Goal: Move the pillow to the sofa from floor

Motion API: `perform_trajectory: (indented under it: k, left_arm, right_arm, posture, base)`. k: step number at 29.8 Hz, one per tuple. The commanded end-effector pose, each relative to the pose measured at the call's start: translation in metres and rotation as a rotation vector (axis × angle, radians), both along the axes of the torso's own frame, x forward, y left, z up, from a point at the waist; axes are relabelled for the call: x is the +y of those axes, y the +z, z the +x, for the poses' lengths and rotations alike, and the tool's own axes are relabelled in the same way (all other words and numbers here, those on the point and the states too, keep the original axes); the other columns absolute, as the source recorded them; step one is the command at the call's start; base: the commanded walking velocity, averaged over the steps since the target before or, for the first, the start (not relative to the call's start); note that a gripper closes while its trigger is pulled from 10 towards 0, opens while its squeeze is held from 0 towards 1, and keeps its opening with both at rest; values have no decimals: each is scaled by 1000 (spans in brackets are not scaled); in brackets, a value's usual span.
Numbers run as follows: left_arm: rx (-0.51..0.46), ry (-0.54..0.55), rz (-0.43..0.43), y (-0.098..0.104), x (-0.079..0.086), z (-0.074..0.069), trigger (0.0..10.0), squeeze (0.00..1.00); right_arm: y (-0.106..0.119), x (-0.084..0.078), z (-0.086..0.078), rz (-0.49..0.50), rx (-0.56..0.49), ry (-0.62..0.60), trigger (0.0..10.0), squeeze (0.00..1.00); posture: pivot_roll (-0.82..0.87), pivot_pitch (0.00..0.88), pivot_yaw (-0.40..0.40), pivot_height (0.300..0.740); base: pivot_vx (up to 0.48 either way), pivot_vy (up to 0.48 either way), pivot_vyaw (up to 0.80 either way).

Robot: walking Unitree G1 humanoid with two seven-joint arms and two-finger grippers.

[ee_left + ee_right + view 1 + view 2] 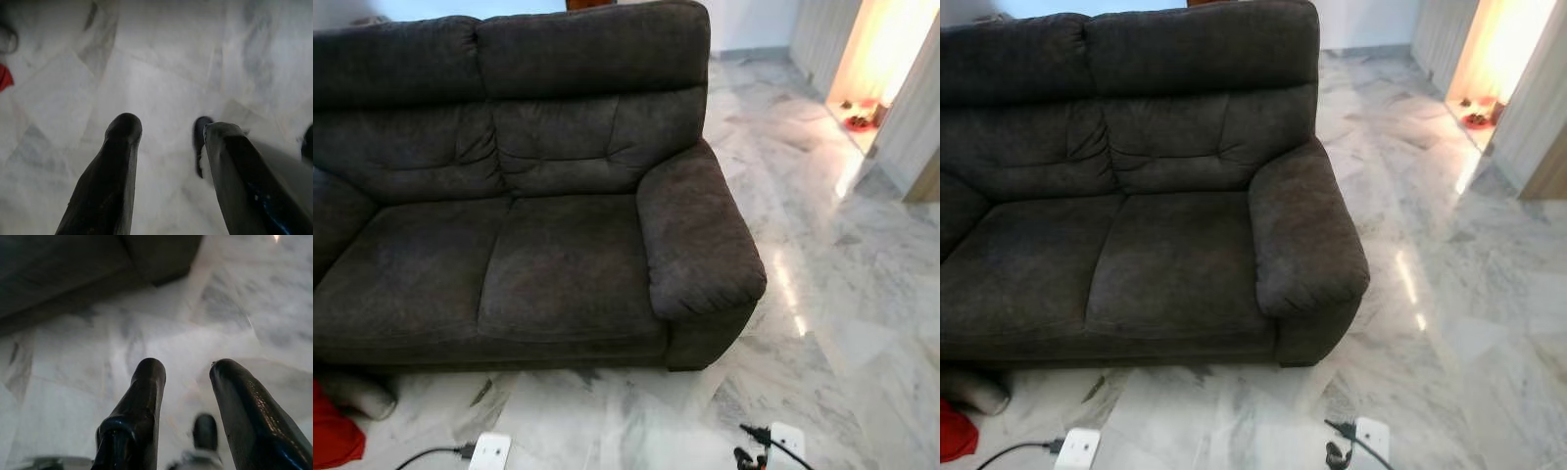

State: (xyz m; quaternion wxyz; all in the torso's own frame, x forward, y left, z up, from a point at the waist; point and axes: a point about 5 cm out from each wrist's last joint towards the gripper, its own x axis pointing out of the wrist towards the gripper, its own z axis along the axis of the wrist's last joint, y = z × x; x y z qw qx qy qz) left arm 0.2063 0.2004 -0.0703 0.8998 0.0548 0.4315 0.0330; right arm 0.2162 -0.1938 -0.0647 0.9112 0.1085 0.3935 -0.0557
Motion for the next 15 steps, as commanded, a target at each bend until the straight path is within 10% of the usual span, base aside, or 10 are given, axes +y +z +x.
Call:
perform_trajectory:
  k: [1,15]
  left_arm:
    - [37,25,9,-3,6,-7,10000,0]
    - [73,59,-1,-7,1,-11,10000,0]
  right_arm:
    - [5,9,11,20,-19,13,10000,0]
    - [6,6,12,-15,-5,56,10000,0]
  posture:
    - [38,0,51,740]
    - [52,0,34,740]
  base:
    - [0,480,0]
    - [0,480,0]
